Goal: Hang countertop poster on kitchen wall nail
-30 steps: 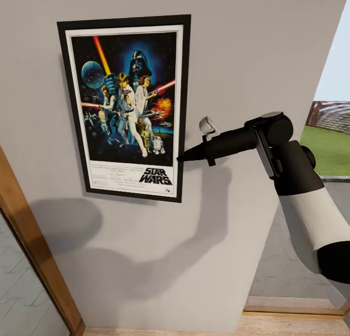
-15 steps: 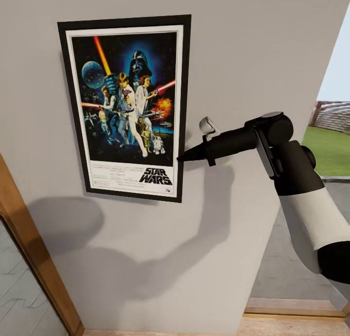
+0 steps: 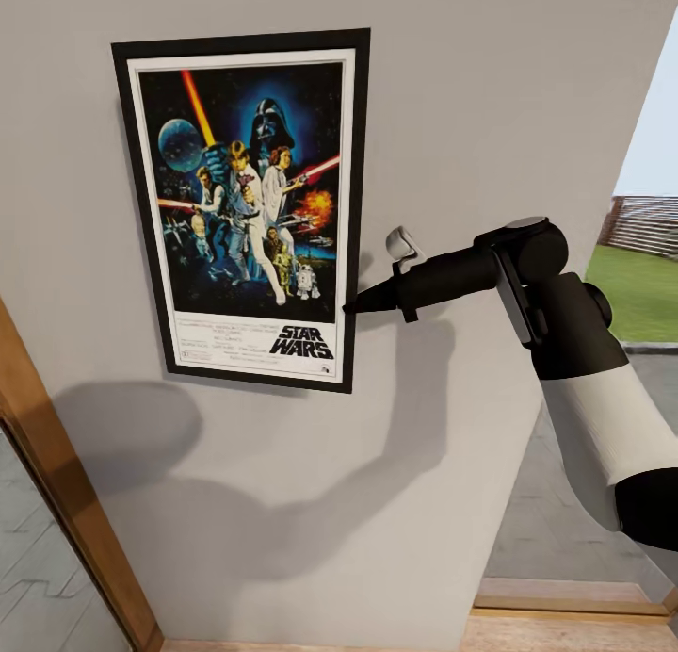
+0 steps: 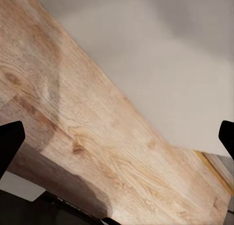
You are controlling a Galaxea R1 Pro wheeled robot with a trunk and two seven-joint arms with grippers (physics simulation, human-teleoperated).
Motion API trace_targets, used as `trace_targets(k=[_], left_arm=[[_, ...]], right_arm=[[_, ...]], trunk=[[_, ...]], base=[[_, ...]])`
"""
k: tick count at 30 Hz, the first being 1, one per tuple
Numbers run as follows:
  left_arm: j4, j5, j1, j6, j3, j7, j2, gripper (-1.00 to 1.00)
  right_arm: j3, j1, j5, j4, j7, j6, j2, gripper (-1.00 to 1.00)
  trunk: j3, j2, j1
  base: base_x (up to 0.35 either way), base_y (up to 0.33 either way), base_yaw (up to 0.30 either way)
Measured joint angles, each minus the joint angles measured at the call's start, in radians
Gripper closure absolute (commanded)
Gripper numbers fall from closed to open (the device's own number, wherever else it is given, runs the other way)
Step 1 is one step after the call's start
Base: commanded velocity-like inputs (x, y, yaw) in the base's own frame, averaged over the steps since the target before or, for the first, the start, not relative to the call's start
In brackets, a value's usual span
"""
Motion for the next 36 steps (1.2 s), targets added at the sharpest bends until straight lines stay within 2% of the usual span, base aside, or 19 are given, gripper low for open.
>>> trace_targets(k=[36], left_arm=[[0.0, 0.0, 0.0, 0.0, 0.001, 0.001, 0.0, -1.0]], right_arm=[[0.0, 0.0, 0.0, 0.0, 0.0, 0.0, 0.0, 1.0]], trunk=[[0.0, 0.0, 0.0]], base=[[0.006, 0.015, 0.0]])
